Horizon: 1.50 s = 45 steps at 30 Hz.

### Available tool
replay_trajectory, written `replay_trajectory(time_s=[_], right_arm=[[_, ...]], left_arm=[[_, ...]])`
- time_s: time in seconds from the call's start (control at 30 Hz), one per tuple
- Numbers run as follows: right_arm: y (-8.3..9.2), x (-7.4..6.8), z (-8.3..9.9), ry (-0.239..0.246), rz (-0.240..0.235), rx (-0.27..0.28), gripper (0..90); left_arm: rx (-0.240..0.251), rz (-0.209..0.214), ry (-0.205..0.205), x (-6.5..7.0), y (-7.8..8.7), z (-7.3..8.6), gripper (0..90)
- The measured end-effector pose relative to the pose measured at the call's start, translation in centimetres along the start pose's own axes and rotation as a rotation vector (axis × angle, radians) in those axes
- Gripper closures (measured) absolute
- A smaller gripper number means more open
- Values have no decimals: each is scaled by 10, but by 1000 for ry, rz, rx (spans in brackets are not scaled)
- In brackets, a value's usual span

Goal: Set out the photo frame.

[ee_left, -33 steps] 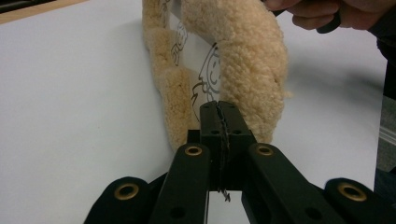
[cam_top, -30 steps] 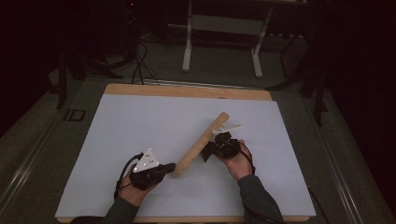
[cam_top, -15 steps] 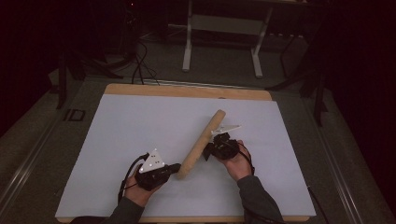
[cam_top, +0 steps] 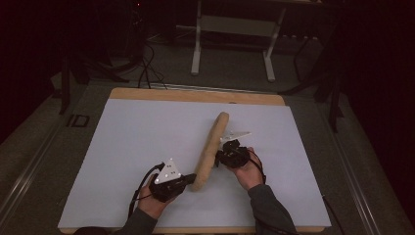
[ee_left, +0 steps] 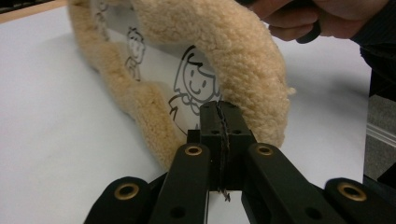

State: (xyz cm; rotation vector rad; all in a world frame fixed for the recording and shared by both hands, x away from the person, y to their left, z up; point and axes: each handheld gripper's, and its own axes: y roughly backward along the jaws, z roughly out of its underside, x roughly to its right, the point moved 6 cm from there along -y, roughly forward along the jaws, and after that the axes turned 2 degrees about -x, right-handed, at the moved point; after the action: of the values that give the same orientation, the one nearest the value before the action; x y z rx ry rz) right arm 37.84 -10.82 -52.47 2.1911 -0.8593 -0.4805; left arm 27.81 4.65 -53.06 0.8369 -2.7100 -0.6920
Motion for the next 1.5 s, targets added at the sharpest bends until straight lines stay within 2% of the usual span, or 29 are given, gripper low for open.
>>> replay_trajectory(time_s=[0.43,0.67,1.03,1.23,1.4,1.5], right_arm=[[-2,-4,0,18,-15,-4,900],[-3,-12,0,42,-55,-8,900],[-2,-19,0,70,-113,-21,900],[0,-18,1,78,-111,-25,900],[4,-18,0,90,-98,-27,900],[10,-16,-1,76,-71,-17,844]], left_arm=[[-8,-3,-22,11,-14,-2,900],[-5,-10,-22,17,-21,-3,900],[10,-48,-8,21,-31,-3,900],[16,-56,-7,22,-33,-4,900],[-5,-65,-43,22,-32,-4,900],[-13,-64,-55,20,-30,-3,892]])
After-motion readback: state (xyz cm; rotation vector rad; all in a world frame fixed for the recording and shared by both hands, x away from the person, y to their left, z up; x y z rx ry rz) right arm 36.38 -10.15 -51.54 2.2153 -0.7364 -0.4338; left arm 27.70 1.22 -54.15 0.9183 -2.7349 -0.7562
